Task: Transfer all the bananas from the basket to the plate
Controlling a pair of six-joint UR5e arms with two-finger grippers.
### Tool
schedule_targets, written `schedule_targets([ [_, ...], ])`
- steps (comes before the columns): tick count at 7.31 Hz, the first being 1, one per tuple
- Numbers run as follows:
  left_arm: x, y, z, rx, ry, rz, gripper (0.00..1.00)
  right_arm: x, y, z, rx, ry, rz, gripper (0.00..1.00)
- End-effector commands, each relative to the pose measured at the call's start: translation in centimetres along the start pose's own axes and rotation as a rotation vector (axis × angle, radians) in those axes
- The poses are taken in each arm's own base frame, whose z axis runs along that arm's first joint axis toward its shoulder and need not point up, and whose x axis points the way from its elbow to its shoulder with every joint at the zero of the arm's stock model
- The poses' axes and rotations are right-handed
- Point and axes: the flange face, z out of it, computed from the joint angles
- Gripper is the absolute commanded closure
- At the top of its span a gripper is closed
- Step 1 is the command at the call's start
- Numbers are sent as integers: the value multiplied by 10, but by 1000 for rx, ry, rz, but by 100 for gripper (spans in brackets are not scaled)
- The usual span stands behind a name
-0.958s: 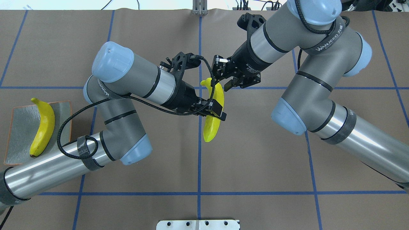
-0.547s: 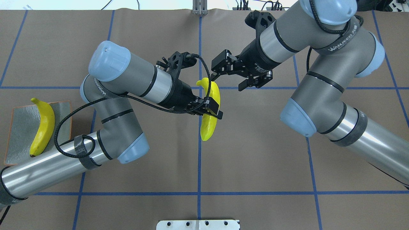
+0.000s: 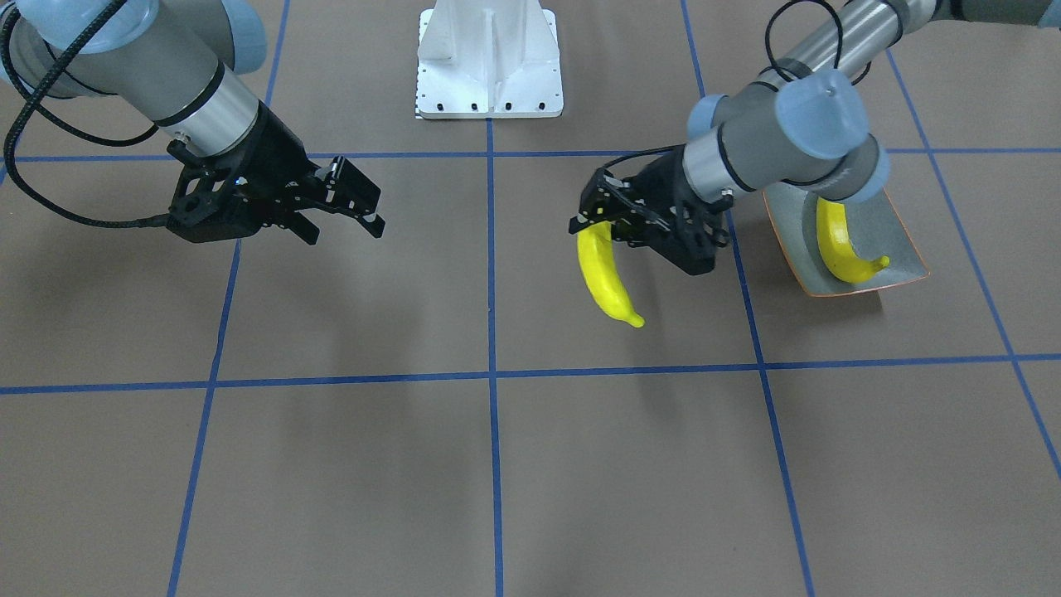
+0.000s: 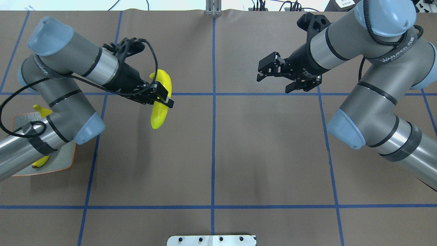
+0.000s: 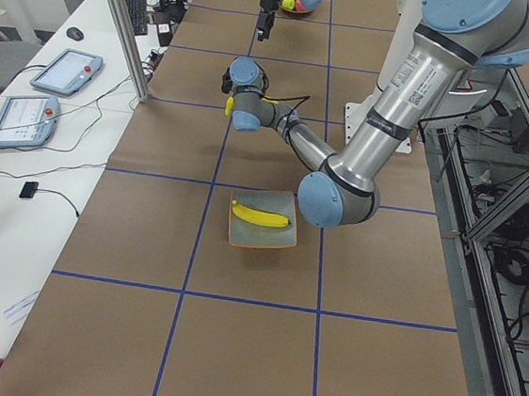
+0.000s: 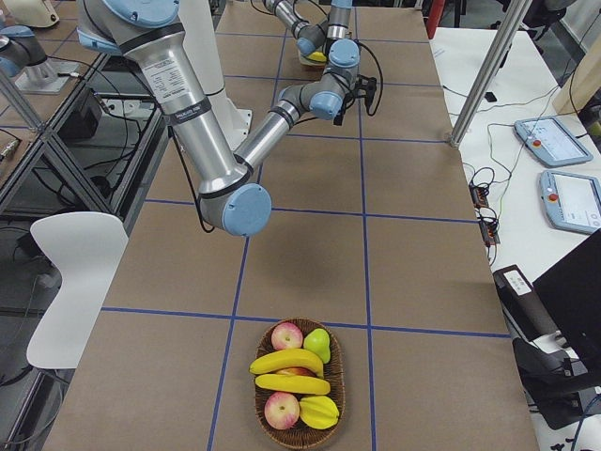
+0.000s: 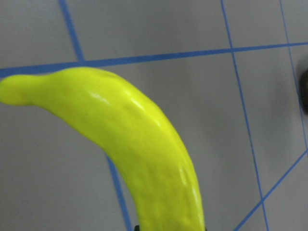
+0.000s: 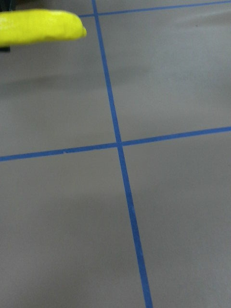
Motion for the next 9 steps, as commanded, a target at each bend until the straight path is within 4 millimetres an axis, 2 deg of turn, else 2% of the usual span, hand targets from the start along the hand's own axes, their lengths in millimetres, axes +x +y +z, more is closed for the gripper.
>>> schedule_targets([
  [1, -42, 2, -20, 7, -41, -44, 100, 15, -7, 5, 51, 32, 15, 0],
  [2, -58, -3, -31, 18, -74, -62, 100, 18, -9, 7, 62, 40, 19, 0],
  [4, -82, -24, -74, 106, -127, 19, 100, 21, -9, 11, 74, 51, 20, 0],
  [5, -100, -27, -78, 185, -198, 90, 100, 19, -4, 18, 88, 59, 15, 0],
  [7, -119, -31, -80, 205, -303, 115, 100, 17, 2, 26, 99, 67, 7, 0],
  [9, -155, -19, -85, 223, -440, 154, 100, 17, 1, 28, 120, 73, 3, 0],
])
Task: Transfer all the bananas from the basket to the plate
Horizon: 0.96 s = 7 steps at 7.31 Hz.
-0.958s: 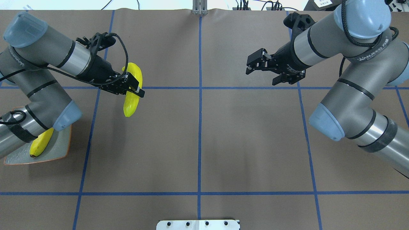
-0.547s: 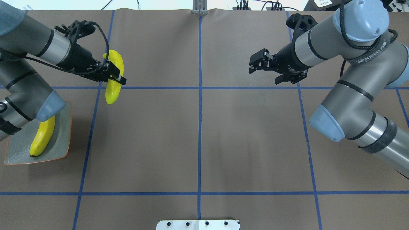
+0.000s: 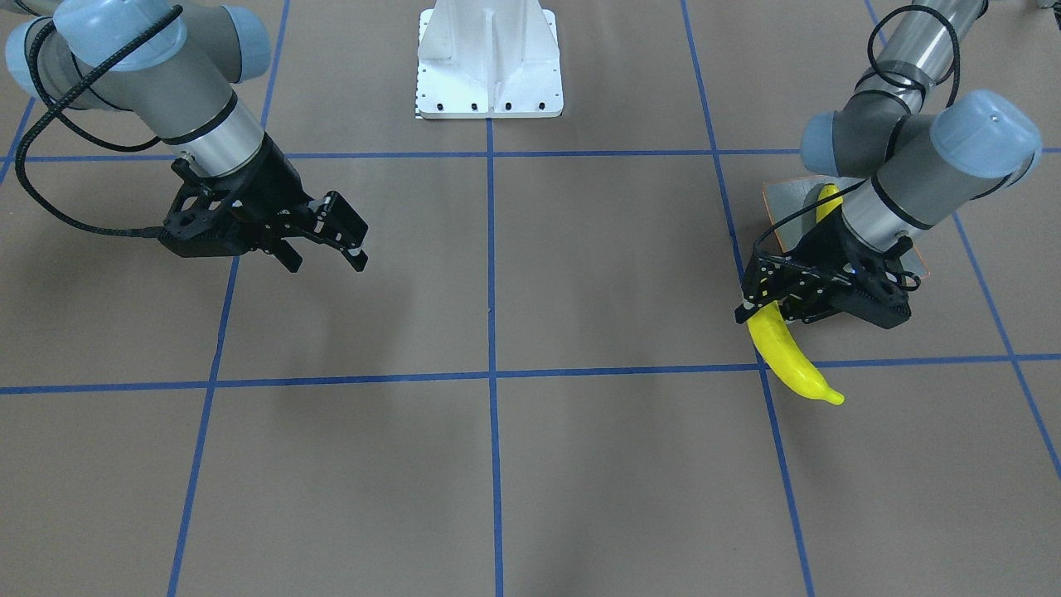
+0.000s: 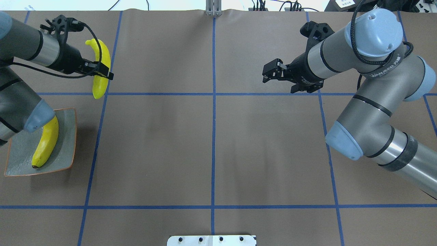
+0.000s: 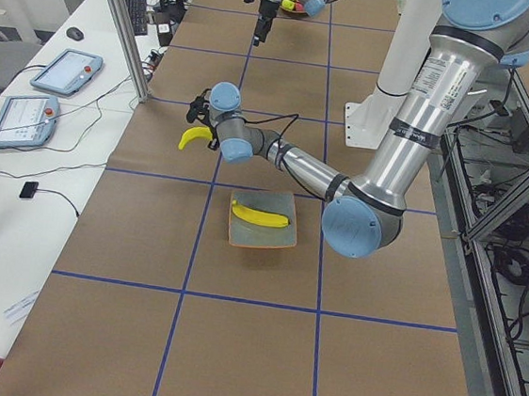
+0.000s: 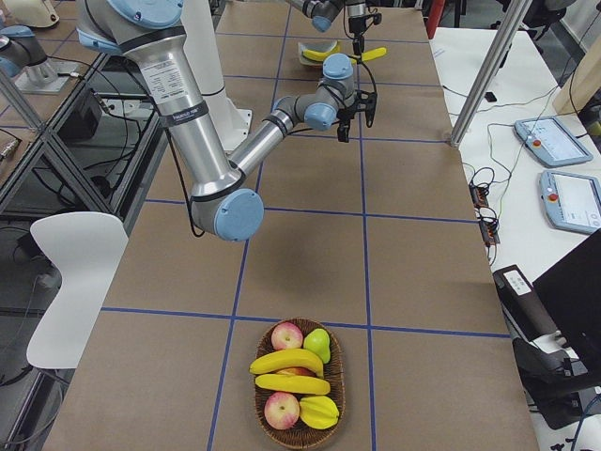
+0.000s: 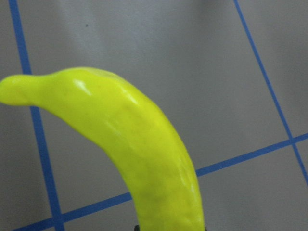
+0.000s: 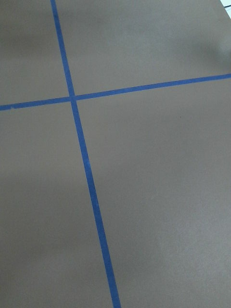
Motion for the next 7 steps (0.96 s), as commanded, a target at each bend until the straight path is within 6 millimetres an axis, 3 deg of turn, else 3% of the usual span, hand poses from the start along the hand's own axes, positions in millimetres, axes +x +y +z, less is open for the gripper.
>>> schedule_targets([
  [1, -21, 5, -7, -37, -147, 48, 100, -2, 3, 3, 6, 3, -4, 0],
  [2, -20, 1, -19, -66, -249, 61, 100, -4, 4, 2, 10, 0, -6, 0],
  [4, -11, 12, -47, -189, -467, 158, 100, -5, 5, 3, 10, -1, -6, 0],
  [5, -11, 21, -50, -243, -558, 162, 100, -7, 6, 2, 9, -4, -6, 0],
  [7, -4, 73, 1, -403, -715, 147, 100, -8, 6, 2, 10, -5, -7, 0],
])
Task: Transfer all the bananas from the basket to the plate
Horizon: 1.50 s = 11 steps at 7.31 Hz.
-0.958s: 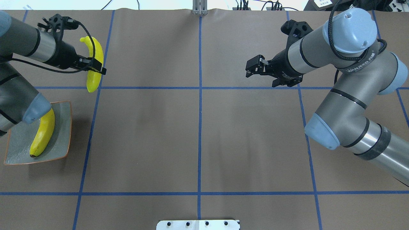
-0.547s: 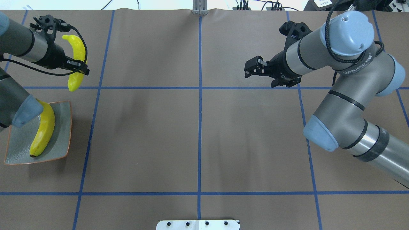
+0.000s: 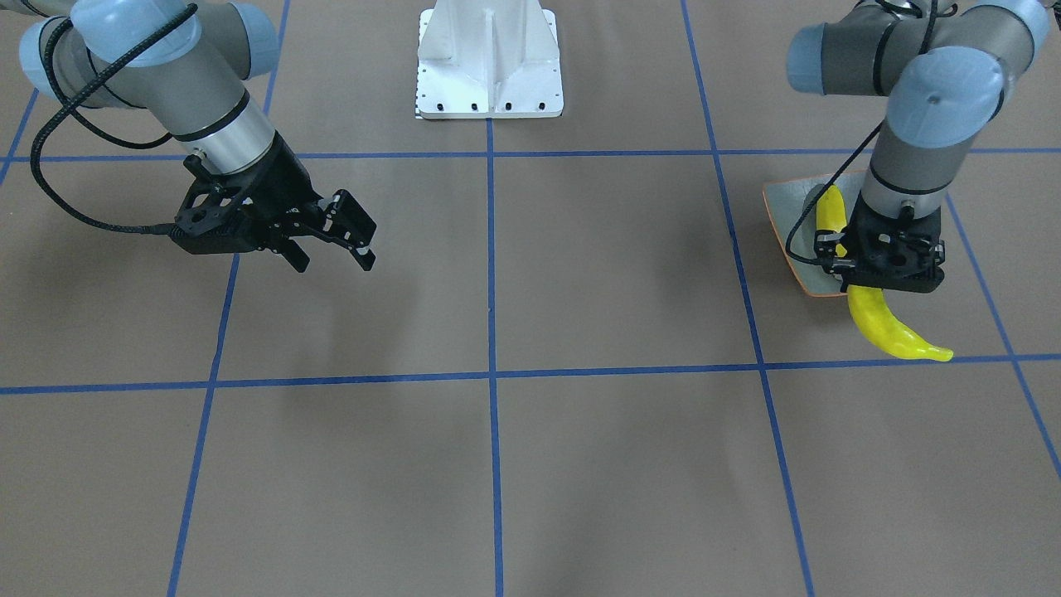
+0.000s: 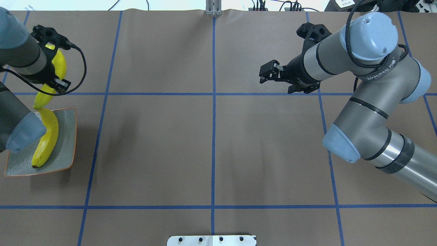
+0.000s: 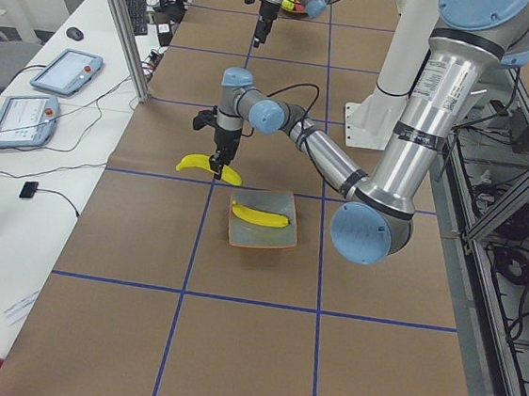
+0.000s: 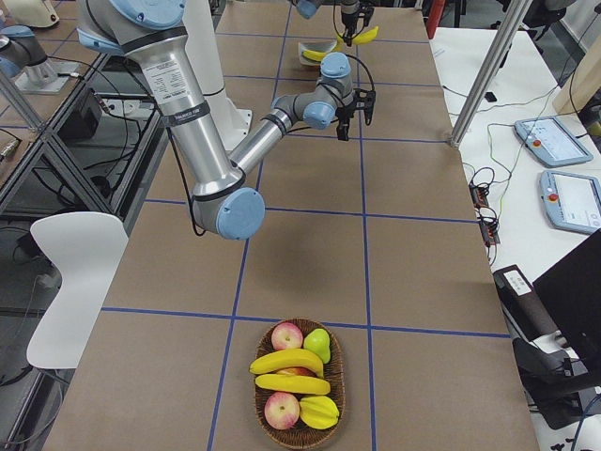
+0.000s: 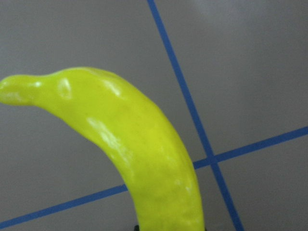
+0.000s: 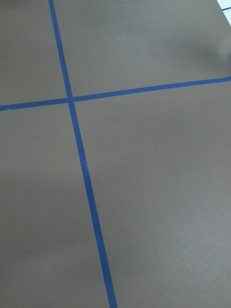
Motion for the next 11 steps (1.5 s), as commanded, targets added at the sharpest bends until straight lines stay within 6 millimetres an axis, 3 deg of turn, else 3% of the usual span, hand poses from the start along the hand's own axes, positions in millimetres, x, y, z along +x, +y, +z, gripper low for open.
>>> schedule_targets([
  [1, 39, 35, 25, -160, -123, -7, 100, -2, 0, -1, 0, -4, -2, 0],
  [3, 54, 58, 18, -251, -166, 9, 100, -4, 1, -1, 0, -6, -2, 0],
  [4, 63, 66, 23, -277, -175, 23, 100, -4, 2, -1, -2, -6, -3, 0],
  [5, 91, 86, 41, -298, -206, 42, 100, -3, 2, 0, -2, -3, -2, 0],
  [6, 101, 94, 49, -292, -238, 63, 100, -2, 1, 1, -3, -2, -2, 0],
  [8, 100, 109, 63, -317, -260, 79, 100, -1, 1, 2, -3, 1, -1, 0],
  [11, 107, 113, 67, -327, -261, 91, 100, -2, 2, 2, -4, -1, -2, 0],
])
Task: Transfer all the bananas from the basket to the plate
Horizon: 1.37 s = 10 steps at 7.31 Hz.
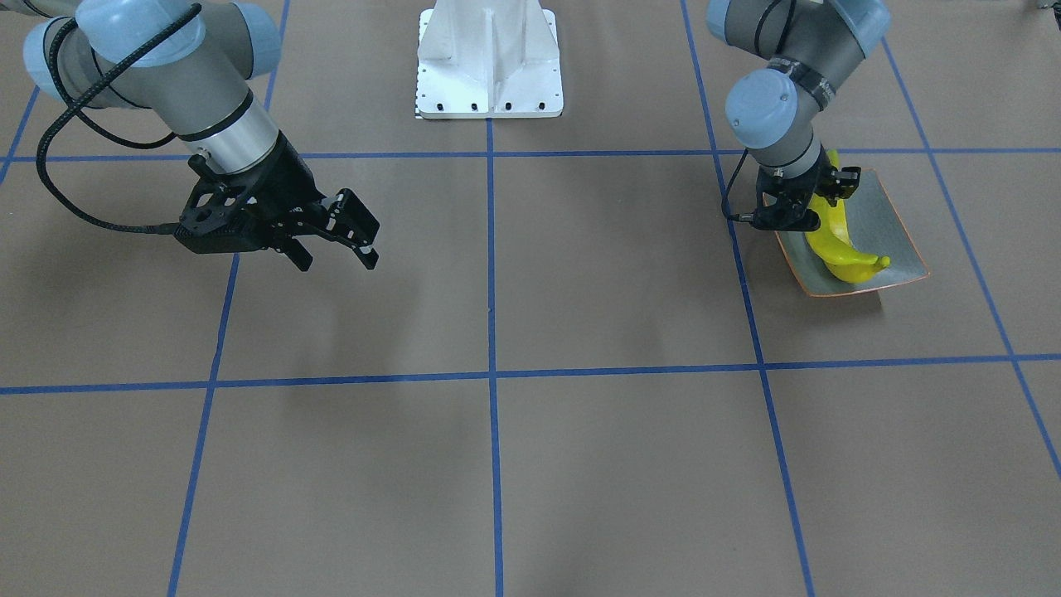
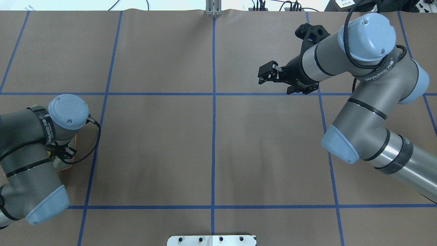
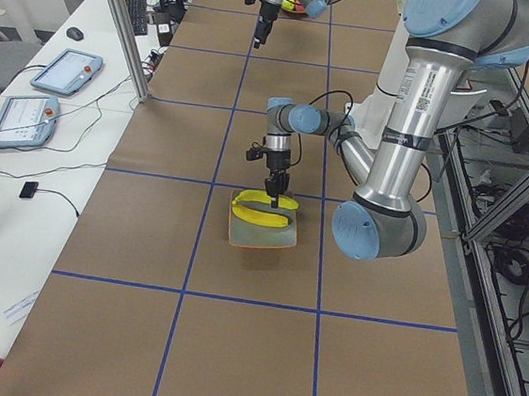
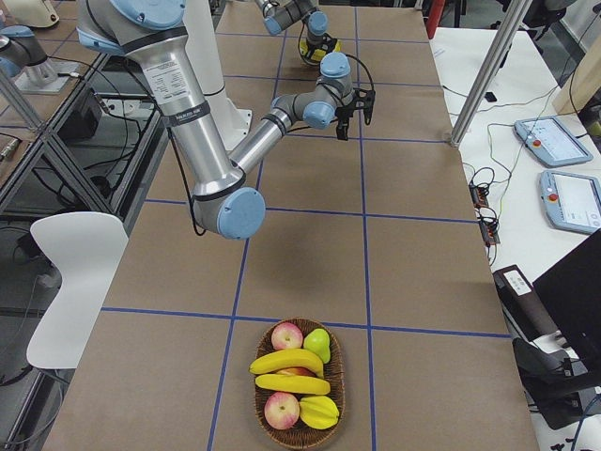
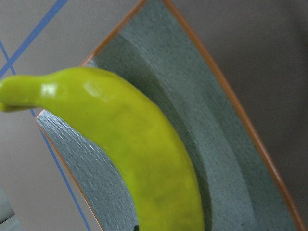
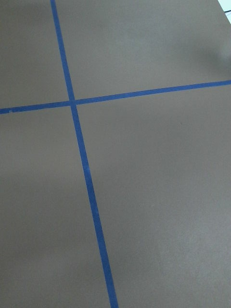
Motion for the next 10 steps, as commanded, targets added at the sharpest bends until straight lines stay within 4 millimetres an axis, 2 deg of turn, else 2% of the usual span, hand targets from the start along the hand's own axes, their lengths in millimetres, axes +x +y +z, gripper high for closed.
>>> schedule_targets([
  [1, 3, 0, 3, -7, -4, 7, 96, 0, 0, 0, 0, 0, 0, 0],
  [2, 2, 1, 4, -8, -5, 7, 57, -1, 0, -1, 0, -3, 1, 0],
  [3, 2, 0, 5, -9, -6, 8, 13, -2, 1, -2, 1, -6, 1, 0],
  [4, 4, -1, 1, -3, 0, 12, 1, -2, 1, -3, 1, -7, 0, 0],
  [6, 5, -1, -7, 13, 14, 21, 1, -2, 1, -3, 1, -7, 0, 0],
  [8, -1, -11, -55, 87, 84, 32, 1, 2, 1, -11, 7, -13, -1, 0],
  [9, -9, -19, -85, 108, 177, 6, 0, 16, -3, -17, 19, -3, 11, 0],
  [10, -10, -25, -108, 154, 240, -4, 0, 40, -10, -23, 35, 21, 28, 0],
])
